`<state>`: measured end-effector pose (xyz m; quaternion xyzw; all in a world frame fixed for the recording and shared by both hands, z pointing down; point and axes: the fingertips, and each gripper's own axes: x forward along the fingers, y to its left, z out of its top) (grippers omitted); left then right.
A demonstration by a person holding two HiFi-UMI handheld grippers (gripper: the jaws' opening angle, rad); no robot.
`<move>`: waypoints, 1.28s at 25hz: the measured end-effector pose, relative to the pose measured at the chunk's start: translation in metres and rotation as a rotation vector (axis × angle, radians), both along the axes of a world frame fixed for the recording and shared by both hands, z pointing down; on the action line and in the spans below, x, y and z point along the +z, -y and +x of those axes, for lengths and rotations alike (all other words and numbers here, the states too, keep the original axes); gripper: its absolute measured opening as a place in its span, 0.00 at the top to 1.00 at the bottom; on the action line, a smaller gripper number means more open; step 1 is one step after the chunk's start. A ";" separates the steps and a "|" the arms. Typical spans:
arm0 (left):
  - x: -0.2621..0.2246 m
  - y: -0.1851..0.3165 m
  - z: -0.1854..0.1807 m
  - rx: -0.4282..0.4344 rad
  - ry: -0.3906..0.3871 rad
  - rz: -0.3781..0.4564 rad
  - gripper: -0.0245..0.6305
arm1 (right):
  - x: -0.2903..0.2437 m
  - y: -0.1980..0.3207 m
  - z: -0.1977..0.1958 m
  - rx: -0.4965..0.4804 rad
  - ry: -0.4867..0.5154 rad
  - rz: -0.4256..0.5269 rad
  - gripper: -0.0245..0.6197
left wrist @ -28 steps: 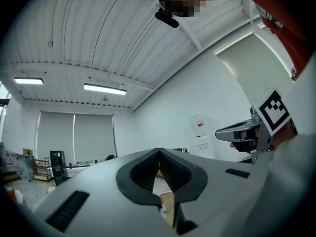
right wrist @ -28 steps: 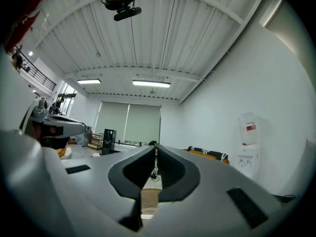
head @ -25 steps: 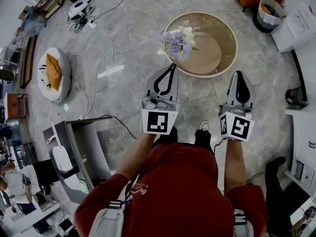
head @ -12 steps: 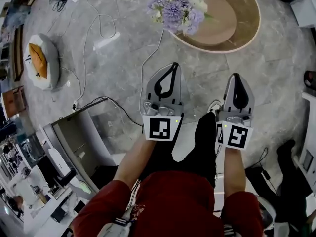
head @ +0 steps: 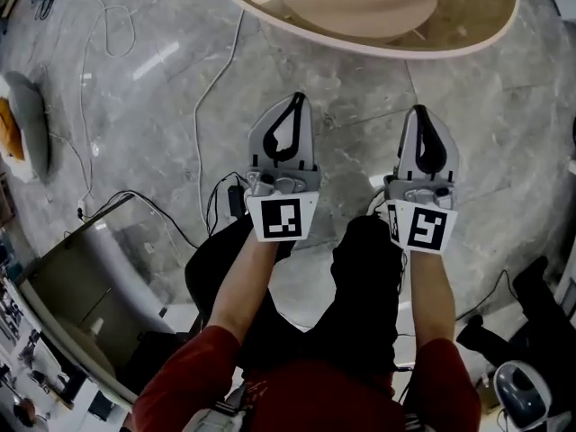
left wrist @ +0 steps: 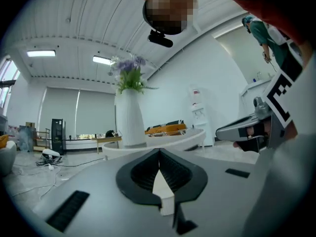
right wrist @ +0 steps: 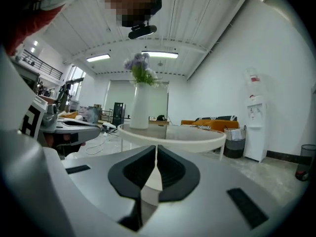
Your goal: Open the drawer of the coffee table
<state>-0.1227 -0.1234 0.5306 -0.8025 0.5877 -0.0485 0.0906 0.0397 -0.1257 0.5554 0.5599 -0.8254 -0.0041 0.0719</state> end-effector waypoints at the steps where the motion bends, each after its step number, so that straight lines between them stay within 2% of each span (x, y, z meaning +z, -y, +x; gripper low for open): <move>1: 0.024 0.003 0.001 -0.006 0.004 0.006 0.94 | 0.025 0.004 0.000 -0.011 -0.004 0.002 0.92; 7: 0.144 0.017 0.007 -0.047 0.015 0.036 0.94 | 0.146 0.024 0.003 -0.044 -0.023 0.043 0.92; 11: 0.199 0.022 0.011 -0.061 0.043 0.054 0.94 | 0.201 0.029 0.004 -0.057 -0.022 0.066 0.92; 14: 0.234 0.021 0.013 -0.083 0.040 0.002 0.94 | 0.230 0.026 0.009 -0.042 -0.025 0.076 0.92; 17: 0.258 0.014 0.017 -0.080 0.023 -0.039 0.94 | 0.254 0.018 0.012 -0.034 -0.014 0.058 0.92; 21: 0.271 0.013 0.032 -0.058 0.041 -0.010 0.94 | 0.271 0.003 0.018 -0.044 0.005 0.029 0.92; 25: 0.283 0.011 0.039 -0.049 0.048 -0.024 0.94 | 0.282 -0.002 0.025 -0.020 0.021 0.016 0.92; 27: 0.298 0.009 0.039 -0.060 0.037 -0.097 0.94 | 0.286 -0.001 0.031 -0.010 0.028 0.008 0.92; 29: 0.322 0.007 0.037 -0.078 0.017 -0.234 0.94 | 0.287 0.000 0.035 0.001 0.043 0.003 0.92; 32: 0.338 0.018 0.043 -0.066 -0.049 -0.324 0.94 | 0.289 0.000 0.039 0.012 0.061 -0.006 0.92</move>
